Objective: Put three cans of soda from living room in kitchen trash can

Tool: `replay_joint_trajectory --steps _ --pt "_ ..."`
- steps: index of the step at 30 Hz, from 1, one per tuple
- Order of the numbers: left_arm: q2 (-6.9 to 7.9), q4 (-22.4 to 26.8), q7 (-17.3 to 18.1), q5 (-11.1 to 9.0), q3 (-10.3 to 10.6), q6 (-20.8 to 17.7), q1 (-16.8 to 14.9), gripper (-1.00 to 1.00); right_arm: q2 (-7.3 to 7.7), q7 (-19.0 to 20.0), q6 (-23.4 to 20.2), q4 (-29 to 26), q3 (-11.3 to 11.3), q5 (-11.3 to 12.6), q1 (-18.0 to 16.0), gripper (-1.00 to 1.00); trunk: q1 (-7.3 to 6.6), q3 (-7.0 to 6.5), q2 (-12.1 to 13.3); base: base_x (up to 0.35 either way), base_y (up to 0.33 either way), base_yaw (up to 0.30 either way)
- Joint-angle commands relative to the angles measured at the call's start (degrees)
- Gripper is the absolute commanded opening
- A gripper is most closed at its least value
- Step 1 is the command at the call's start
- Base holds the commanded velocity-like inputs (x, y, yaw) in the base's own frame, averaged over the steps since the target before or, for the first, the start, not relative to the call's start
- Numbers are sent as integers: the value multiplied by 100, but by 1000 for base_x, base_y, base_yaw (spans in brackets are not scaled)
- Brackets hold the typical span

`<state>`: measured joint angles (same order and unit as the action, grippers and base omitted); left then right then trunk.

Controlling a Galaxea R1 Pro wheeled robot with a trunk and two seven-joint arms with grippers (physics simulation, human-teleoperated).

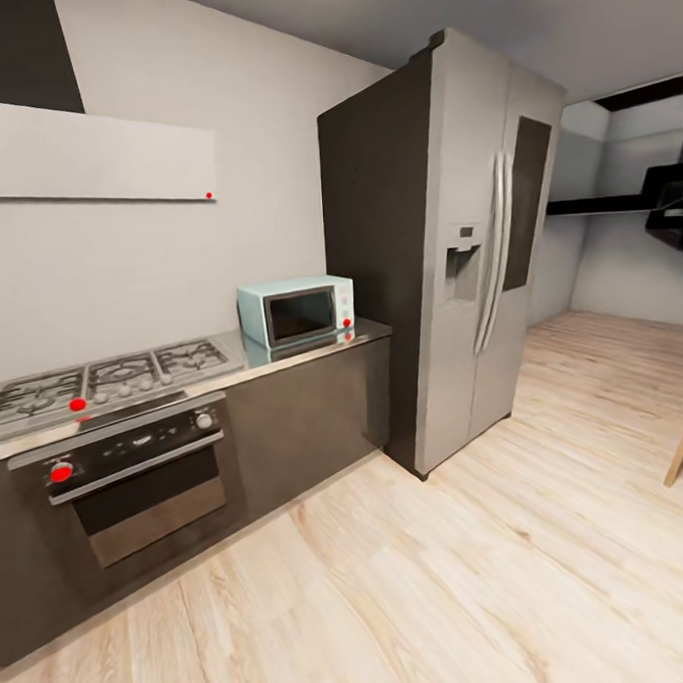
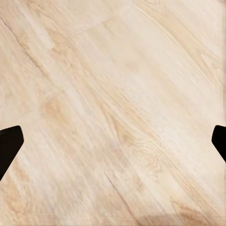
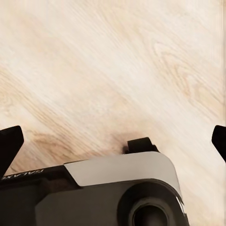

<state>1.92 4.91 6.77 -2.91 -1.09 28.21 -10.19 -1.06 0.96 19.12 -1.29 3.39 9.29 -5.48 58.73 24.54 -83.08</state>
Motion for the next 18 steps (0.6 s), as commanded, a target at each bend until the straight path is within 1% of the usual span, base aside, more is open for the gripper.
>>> replay_joint_trajectory --steps 1,4,5,7,8,9,10,13,14,15,16,17,18 --pt "0 0 0 -9 0 0 0 100 -5 -11 13 -11 -29 -10 1 100 0 -6 0 0 0 -174" --pt "3 28 -3 -38 -10 0 -4 100 11 -96 184 -155 -333 -74 0 100 0 -23 0 0 0 -152" --pt "4 35 -1 -43 -13 0 -5 100 17 -176 289 -333 -569 -100 3 100 0 -28 0 0 0 -104" --pt "12 56 8 -52 -18 -1 -7 100 24 -268 370 -617 -796 -119 6 100 0 -35 0 0 0 -75" --pt "18 70 12 -53 -19 -1 -7 100 28 -315 399 -793 -892 -126 9 100 0 -38 0 0 0 -53" --pt "56 138 21 -56 -20 -1 -8 100 40 -383 435 -1175 -1037 -140 13 100 0 -41 0 0 0 -34" --pt "111 275 51 -61 -23 0 -8 100 55 -422 451 -1554 -1133 -149 16 100 0 -42 0 0 0 -22" --pt "223 612 243 -65 -27 0 -9 100 69 -459 454 -2029 -1218 -158 17 100 0 -45 0 0 0 -14" --pt "276 886 478 -70 -32 0 -9 100 79 -477 453 -2267 -1249 -187 10 100 0 -45 0 0 0 -6" --pt "310 1146 728 -71 -35 0 -9 100 114 -489 453 -2471 -1270 -267 -2 100 0 -45 0 0 0 -5" --pt "329 1341 923 -74 -37 0 -9 100 187 -496 453 -2653 -1276 -378 -4 100 0 -46 0 0 0 -3" --pt "353 1580 1128 -81 -43 14 -9 100 407 -504 470 -2906 -1265 -501 10 100 0 -50 0 0 0 -1" --pt "358 1612 1152 -81 -46 19 -9 100 452 -512 475 -2967 -1261 -518 13 100 0 -56 0 0 0 0"
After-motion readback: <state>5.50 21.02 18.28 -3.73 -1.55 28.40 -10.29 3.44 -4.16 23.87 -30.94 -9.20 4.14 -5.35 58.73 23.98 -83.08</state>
